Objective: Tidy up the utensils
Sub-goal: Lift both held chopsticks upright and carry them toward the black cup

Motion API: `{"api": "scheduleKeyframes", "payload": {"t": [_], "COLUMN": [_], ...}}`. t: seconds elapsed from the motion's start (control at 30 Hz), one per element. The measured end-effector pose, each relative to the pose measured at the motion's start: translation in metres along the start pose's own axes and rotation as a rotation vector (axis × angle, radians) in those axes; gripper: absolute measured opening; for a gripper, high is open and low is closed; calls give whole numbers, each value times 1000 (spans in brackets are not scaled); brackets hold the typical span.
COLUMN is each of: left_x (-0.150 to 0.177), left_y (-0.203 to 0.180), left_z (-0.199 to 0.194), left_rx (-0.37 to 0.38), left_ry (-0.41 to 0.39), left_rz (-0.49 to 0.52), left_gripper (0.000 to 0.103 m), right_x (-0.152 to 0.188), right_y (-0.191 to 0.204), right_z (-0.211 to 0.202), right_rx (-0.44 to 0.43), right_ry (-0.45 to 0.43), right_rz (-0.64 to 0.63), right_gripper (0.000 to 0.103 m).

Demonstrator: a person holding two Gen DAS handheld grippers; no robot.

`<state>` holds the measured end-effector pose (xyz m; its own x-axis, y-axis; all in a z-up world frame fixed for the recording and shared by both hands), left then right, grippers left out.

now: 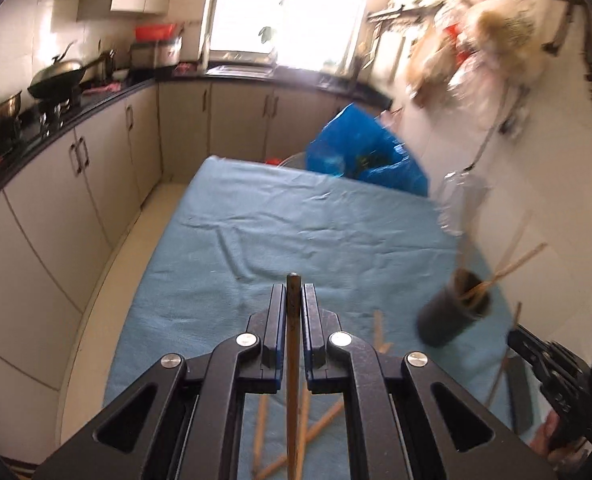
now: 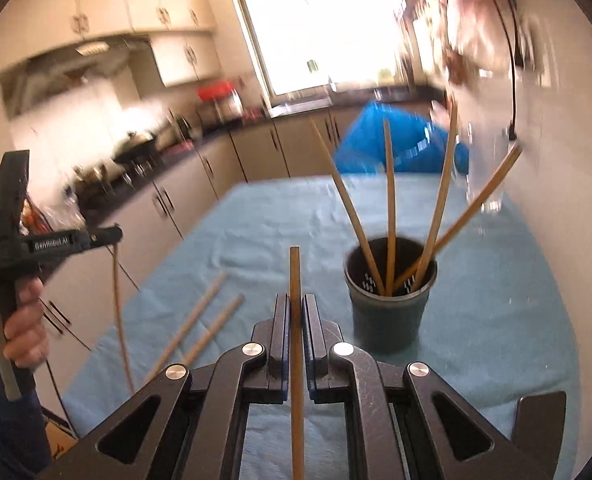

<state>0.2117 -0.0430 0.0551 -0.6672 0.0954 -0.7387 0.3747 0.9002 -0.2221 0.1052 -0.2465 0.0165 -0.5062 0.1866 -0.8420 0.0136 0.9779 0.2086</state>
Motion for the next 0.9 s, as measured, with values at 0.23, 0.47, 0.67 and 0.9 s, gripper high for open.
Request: {"api": "scheduleKeyframes", "payload": {"t": [0.23, 0.47, 0.67, 0.9], "left_x": [16, 18, 13, 7], "left_y": [-46, -49, -47, -54], "left_z": [-46, -61, -74, -87], "left_rx": [50, 33, 42, 48], "left_ry": [-67, -92, -111, -137], "left_rz": [69, 82, 69, 80], "left_gripper": [7, 7, 7, 7], "right_x": [-5, -10, -16, -20], "right_y": [13, 10, 4, 0], "right_z": [-39, -62, -67, -73], "right_rx": [-22, -1, 7, 10], "right_ry": [-126, -185, -206, -218], "right_rz": [-32, -43, -31, -25], "right_gripper": [7, 7, 7, 7]}}
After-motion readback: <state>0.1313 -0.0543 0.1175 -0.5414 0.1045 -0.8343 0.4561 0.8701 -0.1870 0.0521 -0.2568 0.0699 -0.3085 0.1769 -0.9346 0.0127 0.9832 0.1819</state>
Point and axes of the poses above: each gripper's, at about its wrist camera, not at the fingertips, and z roughly the way its jaws point, y to its left, x to its underside, the point moved 10 cm from there along z, roughly the way its jaws point, and after that the axes turned 4 degrees about x, right-handed, at the moved point
